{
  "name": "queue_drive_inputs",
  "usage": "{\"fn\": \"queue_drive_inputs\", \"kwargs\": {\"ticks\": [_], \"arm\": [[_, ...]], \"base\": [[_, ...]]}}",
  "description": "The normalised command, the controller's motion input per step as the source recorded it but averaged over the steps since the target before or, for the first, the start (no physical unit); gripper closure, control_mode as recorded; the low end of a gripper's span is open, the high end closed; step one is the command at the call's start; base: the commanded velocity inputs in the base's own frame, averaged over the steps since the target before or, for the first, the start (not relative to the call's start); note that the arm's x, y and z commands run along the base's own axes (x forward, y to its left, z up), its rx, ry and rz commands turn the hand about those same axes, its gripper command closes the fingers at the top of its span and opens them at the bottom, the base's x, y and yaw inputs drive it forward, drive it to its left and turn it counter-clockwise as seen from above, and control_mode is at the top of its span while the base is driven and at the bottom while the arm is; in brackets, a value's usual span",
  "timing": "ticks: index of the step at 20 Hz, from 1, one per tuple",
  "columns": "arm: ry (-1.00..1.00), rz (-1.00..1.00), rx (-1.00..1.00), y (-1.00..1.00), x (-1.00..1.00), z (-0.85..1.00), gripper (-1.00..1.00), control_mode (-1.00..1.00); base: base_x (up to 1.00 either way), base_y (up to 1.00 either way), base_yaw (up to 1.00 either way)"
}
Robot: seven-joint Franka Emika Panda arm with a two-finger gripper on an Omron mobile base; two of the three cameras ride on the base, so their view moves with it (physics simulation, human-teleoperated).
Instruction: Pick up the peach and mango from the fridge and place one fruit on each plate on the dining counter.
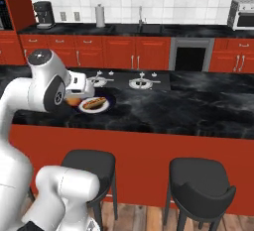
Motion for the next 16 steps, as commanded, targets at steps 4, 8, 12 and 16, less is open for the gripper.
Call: {"fn": "queue_drive_inputs", "kwargs": {"ticks": [4, 8, 12, 16], "arm": [[0.03, 0.00, 0.00, 0.03, 1.00, -1.00, 1.00, -1.00], [0.03, 0.00, 0.00, 0.00, 1.00, -0.79, 1.00, -1.00], [0.07, 0.00, 0.00, 0.00, 0.91, -0.13, 1.00, -1.00], [0.13, 0.00, 0.00, 0.00, 0.31, 0.22, 1.00, -1.00]], "base": [[0.00, 0.00, 0.00], [0.00, 0.00, 0.00], [0.00, 0.00, 0.00], [0.00, 0.00, 0.00]]}}
